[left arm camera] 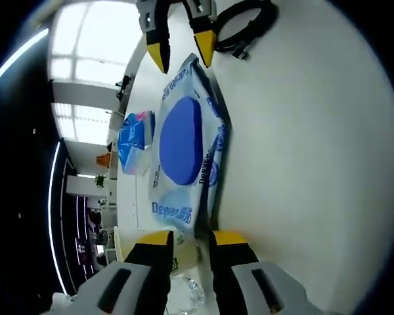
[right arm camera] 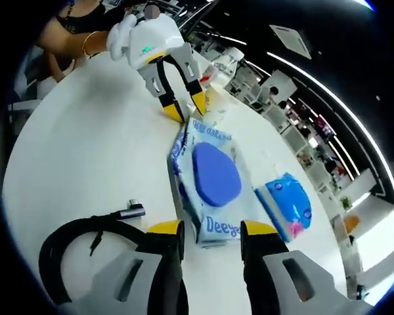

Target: Arrange the tabletop items into an orderly group along one side of the table until the central work area is clear of visible clutter.

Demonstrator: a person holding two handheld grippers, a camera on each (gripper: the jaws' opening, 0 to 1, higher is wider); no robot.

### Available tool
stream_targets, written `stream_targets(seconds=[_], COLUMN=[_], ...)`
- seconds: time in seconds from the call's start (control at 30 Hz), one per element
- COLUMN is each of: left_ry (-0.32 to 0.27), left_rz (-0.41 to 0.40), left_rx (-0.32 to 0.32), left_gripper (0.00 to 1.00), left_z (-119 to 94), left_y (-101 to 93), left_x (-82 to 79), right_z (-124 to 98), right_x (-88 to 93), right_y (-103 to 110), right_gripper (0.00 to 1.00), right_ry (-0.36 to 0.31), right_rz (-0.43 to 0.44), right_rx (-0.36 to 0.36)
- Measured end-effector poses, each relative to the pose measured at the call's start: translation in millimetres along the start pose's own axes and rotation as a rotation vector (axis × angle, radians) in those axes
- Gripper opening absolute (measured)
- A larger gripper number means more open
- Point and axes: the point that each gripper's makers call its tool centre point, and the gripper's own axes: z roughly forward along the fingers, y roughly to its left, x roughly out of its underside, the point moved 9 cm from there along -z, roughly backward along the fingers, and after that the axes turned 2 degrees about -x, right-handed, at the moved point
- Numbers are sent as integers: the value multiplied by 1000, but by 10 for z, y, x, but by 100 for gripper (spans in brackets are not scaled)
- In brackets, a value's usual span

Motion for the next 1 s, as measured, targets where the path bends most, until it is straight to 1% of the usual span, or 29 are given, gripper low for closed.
stream_targets(seconds=[0.27,0.37,0.43,0.5,0.63,0.77,0.9,0.97,1.0], left_ry=[-7,-6,-10,-16,-21,-26,-25,-26,-28], left_rz=[-23,-22,-40,-62,-74,-102,-108,-129,-129], left_rx=[8,9,10,13,29,33,36,32,19], left_gripper=[20,19,19,18,15,15,13,11,10], left_z=[5,6,6,6,14,14,18,31,33], left_y=[6,3,4,9,0,1,-4,-23,-30], left_x=[10,7,16,30,35,48,47,51,54], right_z=[65,102,107,108,107,105,100,96,96], right_x=[-35,-21,-7,7,21,20,17,23,28], right_y=[-11,-13,-8,-1,4,6,17,29,30], right_gripper=[31,28,24,22,21,20,17,14,13], right_ry=[58,82,92,92,85,82,79,70,68], right_rz=[-77,-99,-98,-84,-71,-72,-82,-81,-79], right_rx=[-43,-38,-37,-37,-35,-41,-38,-40,-38])
